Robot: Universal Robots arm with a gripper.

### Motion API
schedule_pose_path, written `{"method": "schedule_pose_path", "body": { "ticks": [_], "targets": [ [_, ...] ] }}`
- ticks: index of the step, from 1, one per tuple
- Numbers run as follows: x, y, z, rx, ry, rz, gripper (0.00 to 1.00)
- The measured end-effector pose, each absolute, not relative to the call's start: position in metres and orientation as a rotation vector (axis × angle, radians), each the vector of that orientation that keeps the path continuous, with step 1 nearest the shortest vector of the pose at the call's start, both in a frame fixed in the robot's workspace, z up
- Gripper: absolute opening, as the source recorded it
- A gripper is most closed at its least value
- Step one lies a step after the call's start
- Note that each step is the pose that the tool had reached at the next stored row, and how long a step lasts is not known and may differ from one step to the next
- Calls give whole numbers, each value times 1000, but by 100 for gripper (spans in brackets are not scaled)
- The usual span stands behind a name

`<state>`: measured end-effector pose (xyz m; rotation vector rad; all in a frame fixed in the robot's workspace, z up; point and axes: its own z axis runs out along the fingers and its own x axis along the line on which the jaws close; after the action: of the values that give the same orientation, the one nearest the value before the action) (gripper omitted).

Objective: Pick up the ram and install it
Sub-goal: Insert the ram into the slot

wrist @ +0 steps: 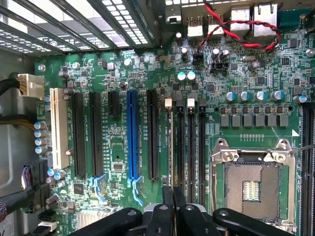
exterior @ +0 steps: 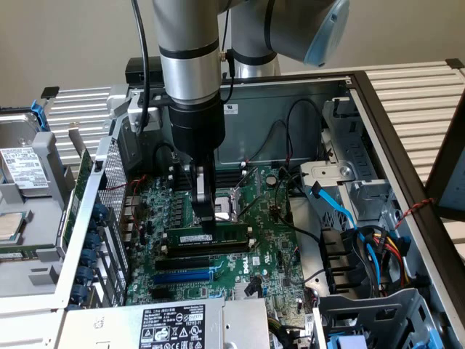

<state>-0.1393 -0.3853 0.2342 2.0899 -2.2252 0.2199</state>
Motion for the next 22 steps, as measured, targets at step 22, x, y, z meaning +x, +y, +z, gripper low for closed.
{"method": "schedule_pose_path", "body": {
  "ticks": [22],
  "targets": [
    [-139, -386, 234, 2097, -2219, 220, 12]
  ]
}}
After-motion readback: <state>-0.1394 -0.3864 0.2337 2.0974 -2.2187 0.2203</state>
